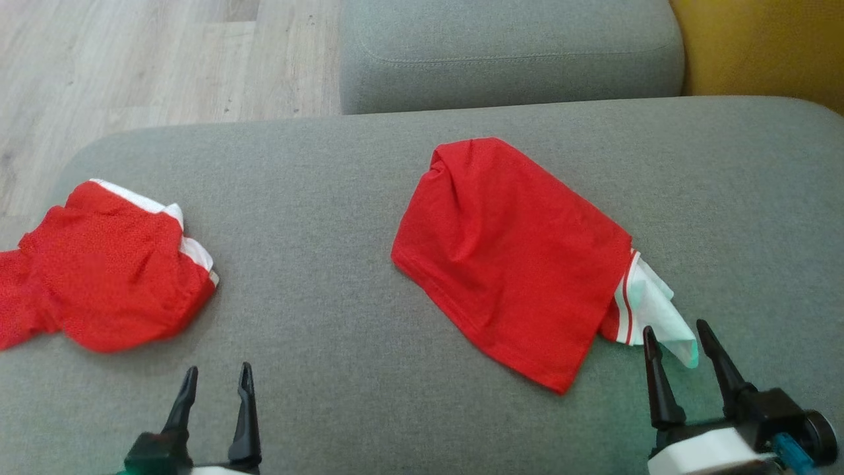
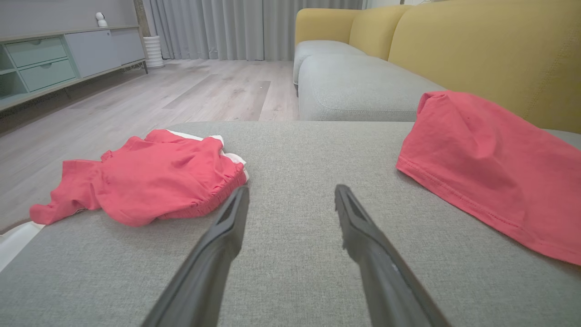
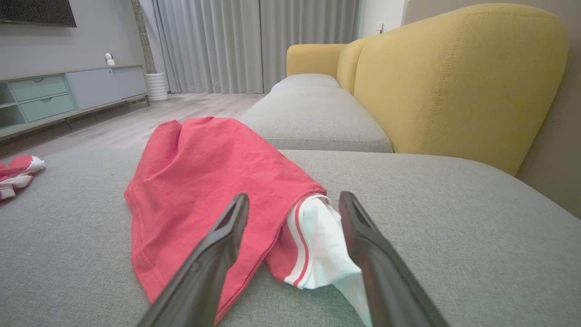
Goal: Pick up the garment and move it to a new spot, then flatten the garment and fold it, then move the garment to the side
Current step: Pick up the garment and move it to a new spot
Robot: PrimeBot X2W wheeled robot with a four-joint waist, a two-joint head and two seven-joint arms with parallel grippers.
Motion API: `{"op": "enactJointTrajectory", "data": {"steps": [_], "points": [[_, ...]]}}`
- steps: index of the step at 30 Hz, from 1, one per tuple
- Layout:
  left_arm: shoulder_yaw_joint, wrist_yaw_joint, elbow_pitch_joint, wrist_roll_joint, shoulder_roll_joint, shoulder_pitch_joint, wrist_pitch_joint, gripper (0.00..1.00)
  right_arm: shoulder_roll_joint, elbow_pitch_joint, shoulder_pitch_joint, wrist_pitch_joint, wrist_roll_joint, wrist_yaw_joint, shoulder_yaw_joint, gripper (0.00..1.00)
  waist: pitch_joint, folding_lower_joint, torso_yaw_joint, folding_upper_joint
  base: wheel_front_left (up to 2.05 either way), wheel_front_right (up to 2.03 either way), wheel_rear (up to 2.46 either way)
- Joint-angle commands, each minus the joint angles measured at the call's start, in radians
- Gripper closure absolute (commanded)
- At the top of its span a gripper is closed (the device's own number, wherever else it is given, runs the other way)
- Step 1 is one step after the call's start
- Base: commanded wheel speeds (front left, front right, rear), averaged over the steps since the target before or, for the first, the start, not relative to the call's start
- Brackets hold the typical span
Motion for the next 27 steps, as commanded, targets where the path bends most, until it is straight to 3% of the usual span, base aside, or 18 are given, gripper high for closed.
{"op": "enactJointTrajectory", "data": {"steps": [1,16,21,27], "points": [[0.034,-0.002,-0.029,0.009,-0.008,-0.030,-0.012,0.00,-0.005,-0.026,-0.031,-0.011,-0.001,0.008,0.023,0.00,-0.001,0.0000,0.000,0.0000,0.00,0.00,0.00],[0.011,-0.030,-0.037,0.029,-0.018,-0.050,-0.012,0.00,-0.005,-0.024,-0.044,-0.011,-0.001,0.008,0.032,0.00,0.010,0.0000,-0.029,0.0000,0.00,0.00,0.00],[-0.113,-0.090,-0.013,0.049,-0.020,-0.103,-0.012,0.00,-0.005,-0.031,-0.051,-0.011,-0.001,0.008,0.033,0.00,0.017,0.0000,-0.059,0.0000,0.00,0.00,0.00],[-0.339,-0.158,0.076,0.044,-0.022,-0.255,0.032,0.00,-0.005,-0.045,-0.075,-0.011,0.001,0.008,0.044,0.00,0.052,0.0000,-0.122,0.0000,0.00,0.00,0.00]]}}
